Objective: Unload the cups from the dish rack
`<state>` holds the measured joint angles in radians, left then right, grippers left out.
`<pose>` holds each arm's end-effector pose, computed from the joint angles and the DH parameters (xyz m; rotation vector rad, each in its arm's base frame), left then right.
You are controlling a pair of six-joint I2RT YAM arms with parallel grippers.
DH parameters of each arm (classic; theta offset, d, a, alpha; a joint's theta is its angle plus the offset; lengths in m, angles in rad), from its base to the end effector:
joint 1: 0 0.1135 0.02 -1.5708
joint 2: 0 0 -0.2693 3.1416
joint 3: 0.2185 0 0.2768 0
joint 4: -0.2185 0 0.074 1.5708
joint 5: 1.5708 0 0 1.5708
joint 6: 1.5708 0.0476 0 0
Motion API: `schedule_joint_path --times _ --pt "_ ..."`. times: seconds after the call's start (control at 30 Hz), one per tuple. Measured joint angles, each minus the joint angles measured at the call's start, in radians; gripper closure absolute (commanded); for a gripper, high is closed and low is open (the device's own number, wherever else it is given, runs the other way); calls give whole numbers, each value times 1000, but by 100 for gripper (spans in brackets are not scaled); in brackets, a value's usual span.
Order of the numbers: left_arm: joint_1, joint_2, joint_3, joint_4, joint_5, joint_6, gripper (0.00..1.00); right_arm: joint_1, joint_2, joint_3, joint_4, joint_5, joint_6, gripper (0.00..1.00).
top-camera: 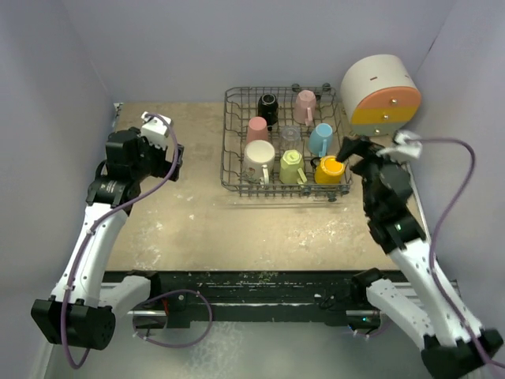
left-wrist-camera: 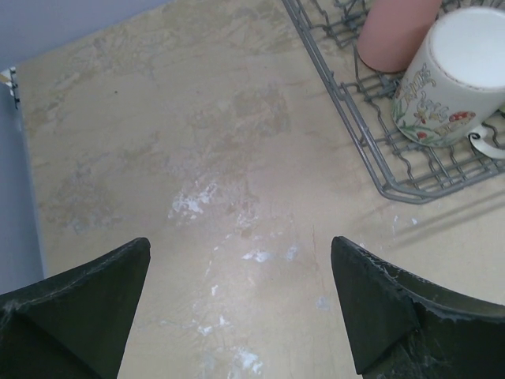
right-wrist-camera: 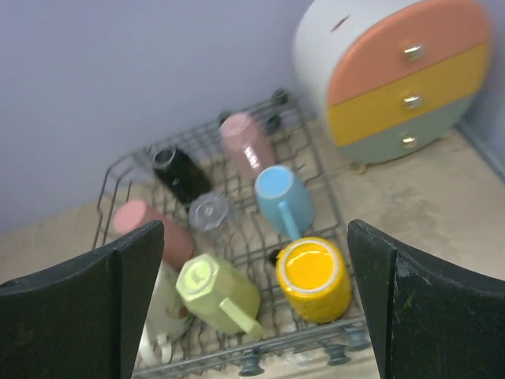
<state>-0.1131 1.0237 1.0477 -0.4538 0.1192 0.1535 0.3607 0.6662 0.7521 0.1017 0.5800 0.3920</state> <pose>0.2565 -0.0348 0.3594 0.3412 1.9692 -0.0933 0.1815 0.0406 0.3841 0.5015 1.3261 0.2219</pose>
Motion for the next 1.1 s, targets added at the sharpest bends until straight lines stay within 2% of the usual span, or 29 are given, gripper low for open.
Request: schedule_joint_path --times 0.17,0.4,0.67,0.93,1.1 --pt "0 27 48 -129 25 15 1 49 398 243 -47 -176 -15 2" --pt "2 90 83 -222 53 48 1 258 787 461 -158 -226 -25 8" --pt "45 248 140 -281 47 50 1 381 976 507 -213 -209 10 15" --pt "50 265 161 -314 58 79 1 377 1065 507 -218 -236 34 26" --pt "50 256 161 -319 114 98 1 374 1123 507 -214 -262 35 33"
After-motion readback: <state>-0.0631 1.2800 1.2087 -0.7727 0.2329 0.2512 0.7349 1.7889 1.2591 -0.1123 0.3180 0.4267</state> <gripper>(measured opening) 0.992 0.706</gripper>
